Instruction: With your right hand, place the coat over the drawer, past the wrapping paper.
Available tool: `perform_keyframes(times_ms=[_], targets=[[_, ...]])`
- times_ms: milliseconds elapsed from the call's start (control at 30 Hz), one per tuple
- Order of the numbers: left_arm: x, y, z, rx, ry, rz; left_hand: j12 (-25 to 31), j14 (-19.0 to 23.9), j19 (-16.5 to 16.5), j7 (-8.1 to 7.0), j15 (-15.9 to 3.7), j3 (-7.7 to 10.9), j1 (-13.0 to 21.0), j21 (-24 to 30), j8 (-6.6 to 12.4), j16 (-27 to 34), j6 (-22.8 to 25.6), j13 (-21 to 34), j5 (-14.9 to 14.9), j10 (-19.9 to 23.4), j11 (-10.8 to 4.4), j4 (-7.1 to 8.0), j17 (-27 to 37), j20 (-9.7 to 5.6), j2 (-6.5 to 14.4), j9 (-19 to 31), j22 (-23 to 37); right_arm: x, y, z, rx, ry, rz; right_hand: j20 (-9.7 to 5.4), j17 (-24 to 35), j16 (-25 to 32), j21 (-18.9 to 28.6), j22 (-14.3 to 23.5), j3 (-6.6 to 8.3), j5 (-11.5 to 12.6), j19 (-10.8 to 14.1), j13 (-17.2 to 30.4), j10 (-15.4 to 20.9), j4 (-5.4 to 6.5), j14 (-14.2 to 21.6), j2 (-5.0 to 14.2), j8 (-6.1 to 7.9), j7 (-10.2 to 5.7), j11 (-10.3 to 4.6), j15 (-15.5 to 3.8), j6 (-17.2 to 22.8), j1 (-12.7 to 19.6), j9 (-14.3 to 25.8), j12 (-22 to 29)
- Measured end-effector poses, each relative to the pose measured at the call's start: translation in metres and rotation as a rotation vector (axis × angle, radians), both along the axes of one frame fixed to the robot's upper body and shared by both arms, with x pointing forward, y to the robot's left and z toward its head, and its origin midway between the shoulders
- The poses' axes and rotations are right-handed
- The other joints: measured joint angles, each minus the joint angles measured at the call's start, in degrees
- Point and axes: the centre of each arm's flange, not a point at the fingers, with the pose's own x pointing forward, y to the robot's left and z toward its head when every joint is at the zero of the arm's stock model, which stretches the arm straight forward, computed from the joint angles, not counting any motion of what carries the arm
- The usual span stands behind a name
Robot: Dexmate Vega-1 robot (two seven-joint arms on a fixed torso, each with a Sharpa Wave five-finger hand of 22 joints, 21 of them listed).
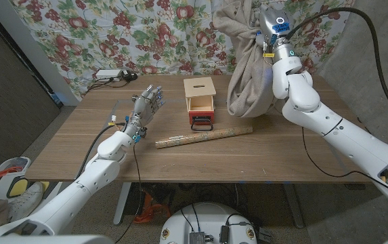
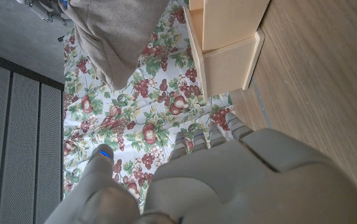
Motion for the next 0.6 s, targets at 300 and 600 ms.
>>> perform_keyframes(times_ms=[300, 600], targets=[[0.000, -0.002, -0.001, -0.003, -0.002, -0.005, 0.0, 0.0, 0.0, 0.00, 0.00, 0.00, 0.0, 0.0, 0.00, 0.0, 0.0, 0.0, 0.0, 0.0, 0.00, 0.00, 0.0, 0.00, 0.0, 0.0, 0.0, -0.011, 0.015, 0.005, -0.042, -0.018, 0.047, 0.00, 0.2, -0.2, 0.8, -0.4, 0.00, 0.4, 0.0, 0.0, -0.2, 0.00, 0.6, -0.01, 0.00, 0.00, 0.22, -0.21, 0.0, 0.0, 0.1, 0.0], [0.001, -0.003, 0.000, -0.001, -0.005, -0.011, 0.0, 0.0, 0.0, 0.00, 0.00, 0.00, 0.0, 0.0, 0.00, 0.0, 0.0, 0.0, 0.0, 0.0, 0.00, 0.00, 0.0, 0.00, 0.0, 0.0, 0.0, -0.018, 0.029, 0.011, -0.077, -0.039, 0.092, 0.00, 0.5, -0.2, 1.7, -0.7, 0.01, 0.9, 0.0, 0.0, -0.3, -0.01, 0.8, -0.37, 0.00, 0.00, 0.31, -0.42, 0.0, -0.4, 0.2, 0.4]])
